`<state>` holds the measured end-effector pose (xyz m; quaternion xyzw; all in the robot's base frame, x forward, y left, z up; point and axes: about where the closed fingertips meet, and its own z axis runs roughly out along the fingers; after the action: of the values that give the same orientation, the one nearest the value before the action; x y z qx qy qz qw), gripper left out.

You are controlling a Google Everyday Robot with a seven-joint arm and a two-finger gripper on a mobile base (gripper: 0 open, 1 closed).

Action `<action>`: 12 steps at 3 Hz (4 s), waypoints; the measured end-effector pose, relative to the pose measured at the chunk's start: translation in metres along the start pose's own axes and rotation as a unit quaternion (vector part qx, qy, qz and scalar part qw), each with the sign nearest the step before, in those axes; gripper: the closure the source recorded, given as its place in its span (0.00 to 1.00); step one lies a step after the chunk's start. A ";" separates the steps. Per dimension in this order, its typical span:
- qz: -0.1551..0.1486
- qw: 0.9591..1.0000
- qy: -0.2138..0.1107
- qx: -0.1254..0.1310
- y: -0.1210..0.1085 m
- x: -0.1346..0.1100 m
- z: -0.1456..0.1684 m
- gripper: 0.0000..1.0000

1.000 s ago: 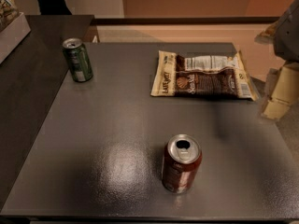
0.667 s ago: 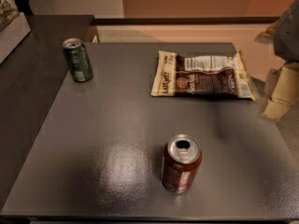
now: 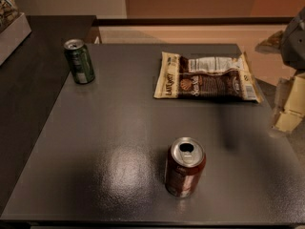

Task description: Pick coke can

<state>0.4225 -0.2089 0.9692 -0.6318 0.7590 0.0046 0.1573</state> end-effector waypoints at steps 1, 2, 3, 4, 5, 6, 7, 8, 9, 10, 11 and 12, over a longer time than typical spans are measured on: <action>-0.021 0.999 -0.037 -0.033 0.026 -0.012 0.011 0.00; -0.035 0.994 -0.086 -0.055 0.056 -0.029 0.025 0.00; -0.045 0.988 -0.130 -0.076 0.083 -0.049 0.038 0.00; -0.053 0.980 -0.168 -0.093 0.105 -0.068 0.050 0.00; -0.060 0.973 -0.194 -0.110 0.123 -0.084 0.062 0.00; -0.068 0.968 -0.213 -0.117 0.136 -0.096 0.073 0.00; -0.074 0.964 -0.223 -0.124 0.144 -0.104 0.080 0.00; -0.073 0.963 -0.228 -0.121 0.144 -0.110 0.083 0.16; -0.071 0.963 -0.231 -0.117 0.143 -0.115 0.083 0.39; -0.068 0.964 -0.232 -0.112 0.140 -0.119 0.080 0.62; -0.063 0.963 -0.241 -0.104 0.131 -0.128 0.063 0.85; -0.061 0.962 -0.249 -0.095 0.118 -0.140 0.036 1.00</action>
Offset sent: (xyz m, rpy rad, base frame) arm -0.0745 0.0745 -0.0515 0.2994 0.0966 0.1895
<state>0.3390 -0.0435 0.9465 -0.6677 0.6522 0.2243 0.2803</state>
